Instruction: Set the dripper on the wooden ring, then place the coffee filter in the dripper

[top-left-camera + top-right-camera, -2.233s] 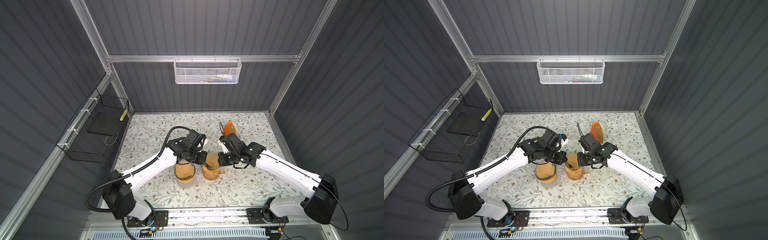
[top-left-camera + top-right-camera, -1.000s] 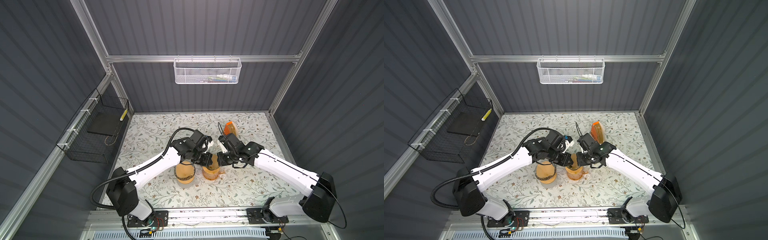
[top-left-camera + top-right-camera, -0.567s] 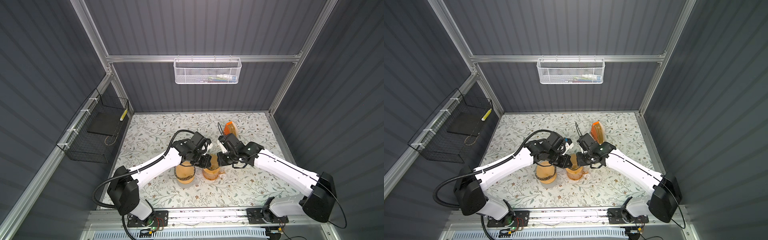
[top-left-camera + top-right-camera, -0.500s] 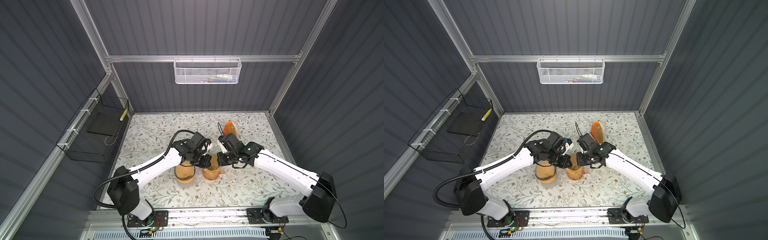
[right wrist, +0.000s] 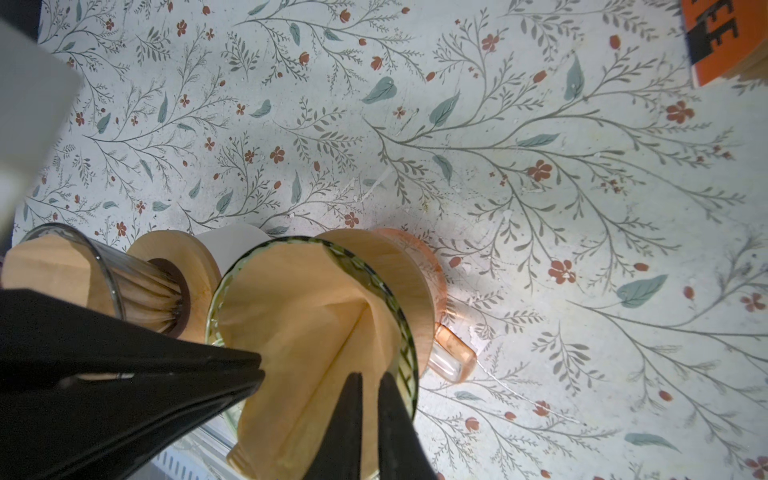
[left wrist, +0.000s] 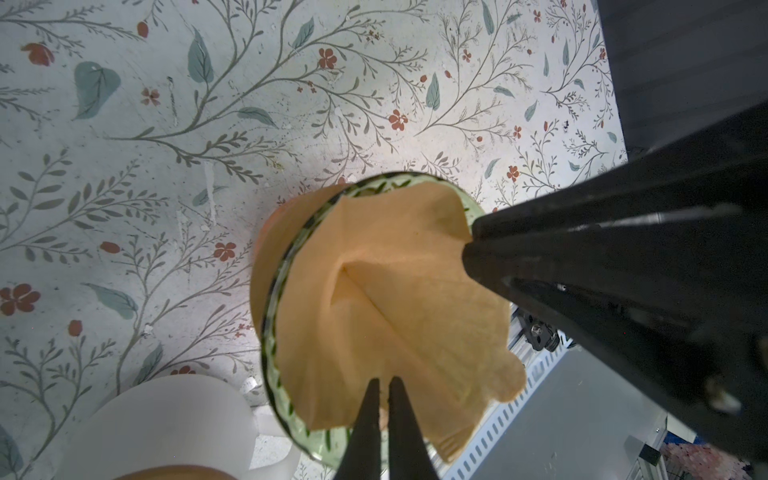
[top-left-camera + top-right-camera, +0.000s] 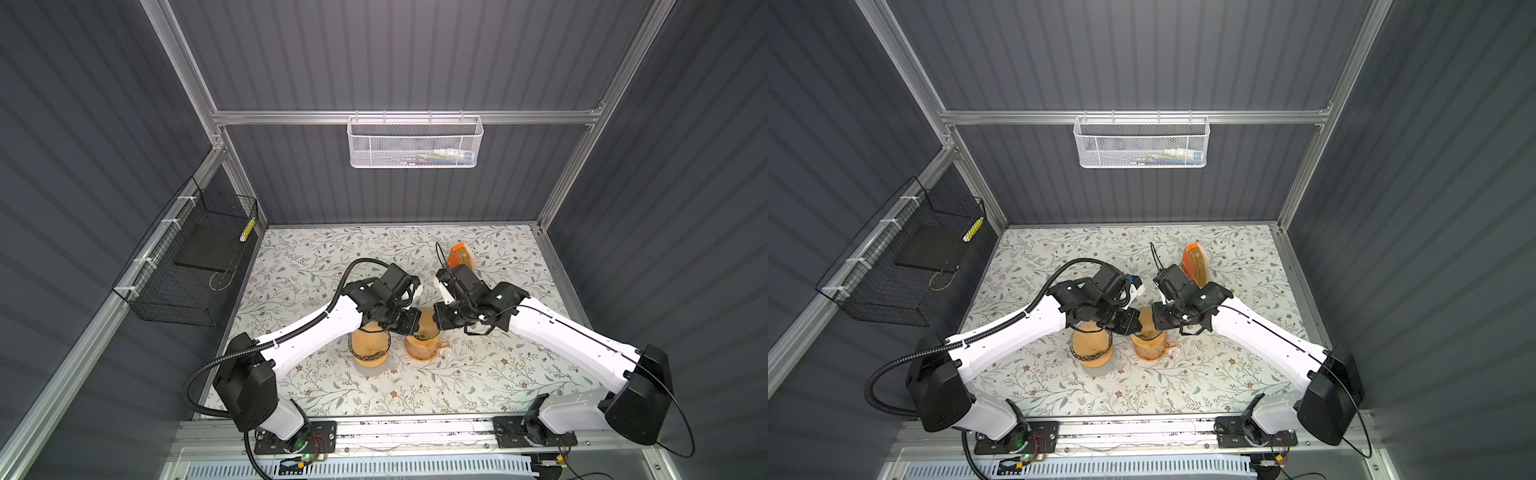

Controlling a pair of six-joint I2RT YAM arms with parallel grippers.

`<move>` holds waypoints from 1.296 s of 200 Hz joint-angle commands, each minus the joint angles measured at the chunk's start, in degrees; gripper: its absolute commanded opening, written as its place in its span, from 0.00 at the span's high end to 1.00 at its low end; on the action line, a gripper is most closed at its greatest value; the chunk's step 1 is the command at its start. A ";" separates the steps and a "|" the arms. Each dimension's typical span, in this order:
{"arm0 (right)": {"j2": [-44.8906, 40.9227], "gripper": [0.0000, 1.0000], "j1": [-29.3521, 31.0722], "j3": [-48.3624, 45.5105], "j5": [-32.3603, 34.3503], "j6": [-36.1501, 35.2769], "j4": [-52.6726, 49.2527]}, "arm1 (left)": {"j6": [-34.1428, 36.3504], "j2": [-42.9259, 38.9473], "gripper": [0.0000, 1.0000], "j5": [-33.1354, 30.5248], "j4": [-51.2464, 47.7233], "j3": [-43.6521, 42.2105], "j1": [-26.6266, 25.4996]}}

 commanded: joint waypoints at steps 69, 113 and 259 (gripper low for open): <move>-2.33 0.72 0.46 2.00 2.81 -0.23 -2.91 | -1.40 -4.30 0.91 -4.01 0.17 1.25 -0.33; -3.27 0.71 0.46 2.15 3.24 -0.14 -2.91 | -2.68 -5.47 0.91 -5.76 1.73 0.99 -0.27; -7.69 0.70 -2.04 1.82 6.88 -1.56 0.92 | -7.59 -6.36 0.84 -18.94 11.28 1.41 5.37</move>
